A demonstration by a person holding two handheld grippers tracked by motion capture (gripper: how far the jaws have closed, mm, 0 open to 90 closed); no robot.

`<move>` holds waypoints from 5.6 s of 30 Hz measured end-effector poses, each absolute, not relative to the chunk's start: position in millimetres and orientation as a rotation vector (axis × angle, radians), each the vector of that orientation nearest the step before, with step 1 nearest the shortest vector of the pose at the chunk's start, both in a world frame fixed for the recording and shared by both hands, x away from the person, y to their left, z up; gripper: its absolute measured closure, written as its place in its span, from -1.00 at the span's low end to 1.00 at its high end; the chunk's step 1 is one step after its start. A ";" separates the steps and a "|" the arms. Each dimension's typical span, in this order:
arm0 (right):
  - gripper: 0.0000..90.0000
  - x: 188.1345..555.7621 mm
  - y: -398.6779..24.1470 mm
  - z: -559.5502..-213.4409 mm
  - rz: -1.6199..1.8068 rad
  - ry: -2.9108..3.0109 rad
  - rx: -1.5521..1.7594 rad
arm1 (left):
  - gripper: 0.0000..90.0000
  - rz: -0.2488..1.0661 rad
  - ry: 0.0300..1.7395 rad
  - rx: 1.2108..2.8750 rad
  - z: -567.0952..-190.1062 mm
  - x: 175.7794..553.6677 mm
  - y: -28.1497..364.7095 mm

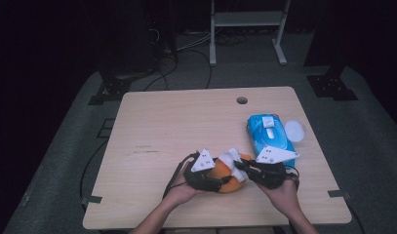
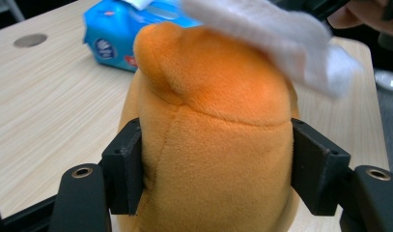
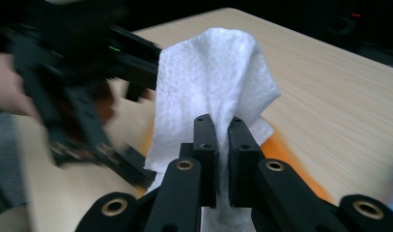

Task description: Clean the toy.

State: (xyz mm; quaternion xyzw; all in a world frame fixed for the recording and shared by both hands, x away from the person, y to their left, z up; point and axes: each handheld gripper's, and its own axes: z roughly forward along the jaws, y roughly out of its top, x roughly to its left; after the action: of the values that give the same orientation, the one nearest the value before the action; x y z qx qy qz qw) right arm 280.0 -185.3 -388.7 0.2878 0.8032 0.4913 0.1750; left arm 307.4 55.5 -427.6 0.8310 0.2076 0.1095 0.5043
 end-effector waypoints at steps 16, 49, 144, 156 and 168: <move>0.86 276.6 -184.4 -383.5 1.442 2.300 0.793 | -0.32 0.409 0.190 2.127 -429.6 285.0 43.1; 0.87 285.2 -193.0 -388.8 1.462 2.463 0.830 | -0.30 0.550 -0.143 2.207 -430.8 268.9 37.4; 0.87 322.5 -191.1 -403.9 1.519 2.346 1.011 | -0.13 0.348 0.289 2.038 -416.6 323.8 102.4; 0.85 345.9 -185.7 -426.0 1.525 2.375 1.109 | -0.22 0.439 0.333 2.150 -425.1 323.2 94.8; 0.83 334.0 -187.3 -396.1 1.643 2.313 1.040 | -0.38 0.362 0.293 2.217 -419.3 311.4 80.7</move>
State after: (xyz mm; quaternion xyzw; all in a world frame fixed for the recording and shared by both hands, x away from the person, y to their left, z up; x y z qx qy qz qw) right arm 334.0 -187.3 -396.1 0.3434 0.7641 0.5427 0.0597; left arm 311.4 80.7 -419.3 0.8863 0.1172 0.1448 0.4241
